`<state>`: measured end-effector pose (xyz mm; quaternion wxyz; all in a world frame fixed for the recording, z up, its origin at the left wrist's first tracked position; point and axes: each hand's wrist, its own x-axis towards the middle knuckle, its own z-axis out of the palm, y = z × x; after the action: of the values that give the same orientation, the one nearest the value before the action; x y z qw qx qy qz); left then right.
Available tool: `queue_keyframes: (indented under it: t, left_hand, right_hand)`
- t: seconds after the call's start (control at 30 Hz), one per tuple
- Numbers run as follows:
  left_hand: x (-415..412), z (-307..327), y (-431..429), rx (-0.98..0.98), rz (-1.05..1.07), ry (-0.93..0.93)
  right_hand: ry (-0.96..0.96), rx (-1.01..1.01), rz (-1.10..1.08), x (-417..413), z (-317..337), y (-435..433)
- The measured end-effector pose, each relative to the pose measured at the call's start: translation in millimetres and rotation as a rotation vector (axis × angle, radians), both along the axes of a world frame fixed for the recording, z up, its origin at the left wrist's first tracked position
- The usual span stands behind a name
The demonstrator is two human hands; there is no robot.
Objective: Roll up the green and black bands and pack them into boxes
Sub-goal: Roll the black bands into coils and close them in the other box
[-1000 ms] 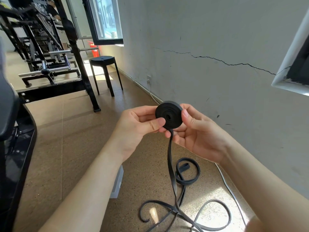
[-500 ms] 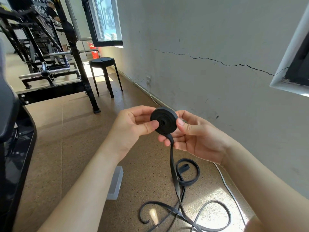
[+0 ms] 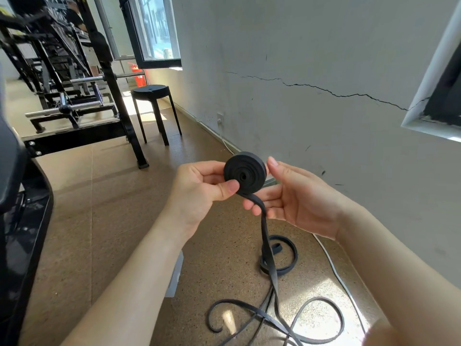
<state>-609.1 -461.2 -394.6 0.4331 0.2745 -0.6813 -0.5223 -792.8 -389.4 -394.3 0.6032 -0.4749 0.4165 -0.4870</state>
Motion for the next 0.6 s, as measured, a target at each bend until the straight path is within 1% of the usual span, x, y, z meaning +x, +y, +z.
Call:
queue_keyframes:
  t: [0.13,0.2,0.27,0.33,0.43,0.5,0.57,0.6]
  left_hand:
    - [4,1,-3,-0.083,-0.002,-0.146]
    - [6,2,-4,-0.098,-0.009,-0.172]
    - [8,1,-6,-0.088,-0.026,-0.178]
    - [9,-2,-9,-0.022,-0.075,-0.129]
    - [6,-10,-7,0.19,-0.241,0.033]
    - [0,-12,-2,0.277,-0.31,0.112]
    - [-5,-12,1,0.277,-0.271,0.139]
    - [-5,-12,0,0.233,-0.217,0.112]
  right_hand:
    - [0.101,0.001,-0.051,6,-1,0]
    - [0.096,-0.006,-0.056,8,-2,-1]
    - [0.044,-0.006,-0.051,9,-3,-2]
    - [-0.037,-0.011,-0.05,10,-6,-2]
    - [-0.173,-0.035,-0.059,11,-9,-4]
    - [-0.238,-0.054,-0.048,11,-11,-6]
    - [-0.255,-0.059,-0.034,11,-11,-6]
    - [-0.239,-0.051,-0.032,11,-11,-6]
